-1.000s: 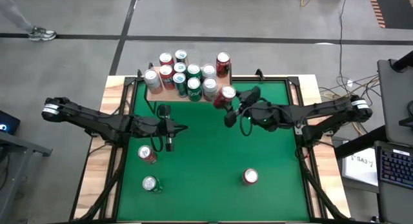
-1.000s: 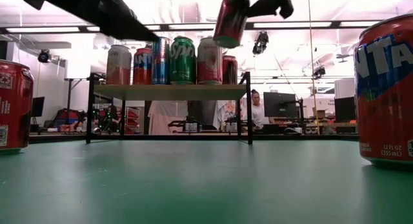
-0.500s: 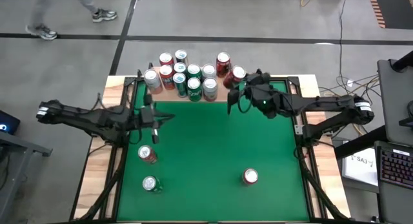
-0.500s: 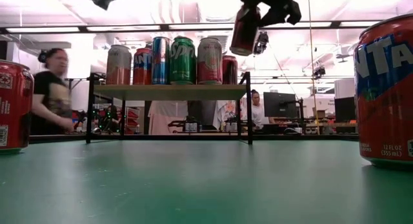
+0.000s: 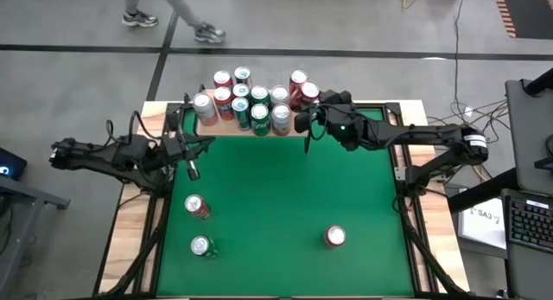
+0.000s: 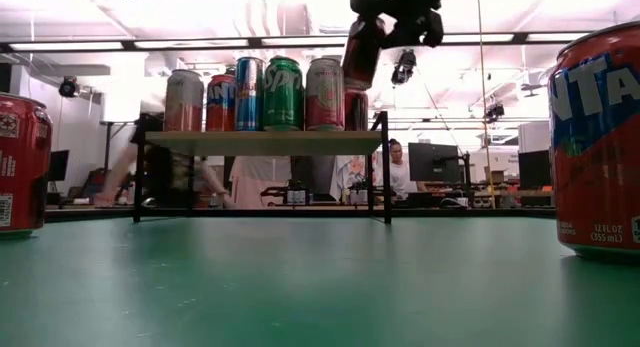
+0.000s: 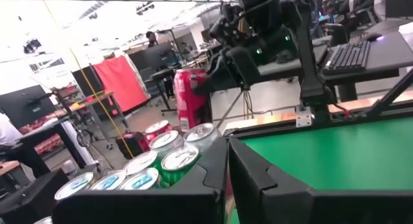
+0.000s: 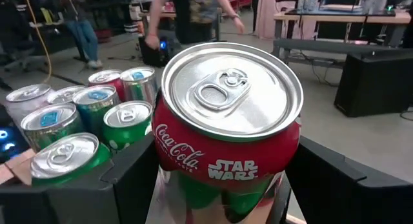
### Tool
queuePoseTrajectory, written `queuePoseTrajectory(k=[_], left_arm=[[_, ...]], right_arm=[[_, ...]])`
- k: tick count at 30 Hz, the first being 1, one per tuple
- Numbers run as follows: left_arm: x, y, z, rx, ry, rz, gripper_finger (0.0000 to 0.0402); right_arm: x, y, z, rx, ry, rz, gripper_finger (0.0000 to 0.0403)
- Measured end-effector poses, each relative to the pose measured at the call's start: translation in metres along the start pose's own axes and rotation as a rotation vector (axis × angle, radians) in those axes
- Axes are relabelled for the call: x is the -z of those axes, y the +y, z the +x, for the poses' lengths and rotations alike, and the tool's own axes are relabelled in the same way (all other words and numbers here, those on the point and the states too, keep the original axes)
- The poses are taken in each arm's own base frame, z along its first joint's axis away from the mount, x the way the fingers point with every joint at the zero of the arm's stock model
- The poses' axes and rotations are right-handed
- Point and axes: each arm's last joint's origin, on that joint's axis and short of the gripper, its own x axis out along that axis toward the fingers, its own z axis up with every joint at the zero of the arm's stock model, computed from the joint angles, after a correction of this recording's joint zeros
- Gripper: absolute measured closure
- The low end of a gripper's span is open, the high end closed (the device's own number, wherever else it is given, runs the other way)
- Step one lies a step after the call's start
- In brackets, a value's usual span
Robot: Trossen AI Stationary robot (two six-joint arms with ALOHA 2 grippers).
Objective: Place canned beverage on shelf
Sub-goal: Put the red can on the shelf
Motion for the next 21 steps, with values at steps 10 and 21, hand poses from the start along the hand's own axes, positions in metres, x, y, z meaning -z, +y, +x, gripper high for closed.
queuePoseTrajectory(k=[10, 21], left_arm=[[0.003, 0.003, -0.006, 0.007, 0.019, -0.004, 0.0402], [0.004, 0.002, -0.005, 0.010, 0.027, 0.002, 0.0402]], right_arm=[[-0.008, 0.017, 0.015, 0.065, 0.055, -0.080, 0.0124], [0.006, 0.022, 0.025, 0.095, 0.135, -0.100, 0.0124]])
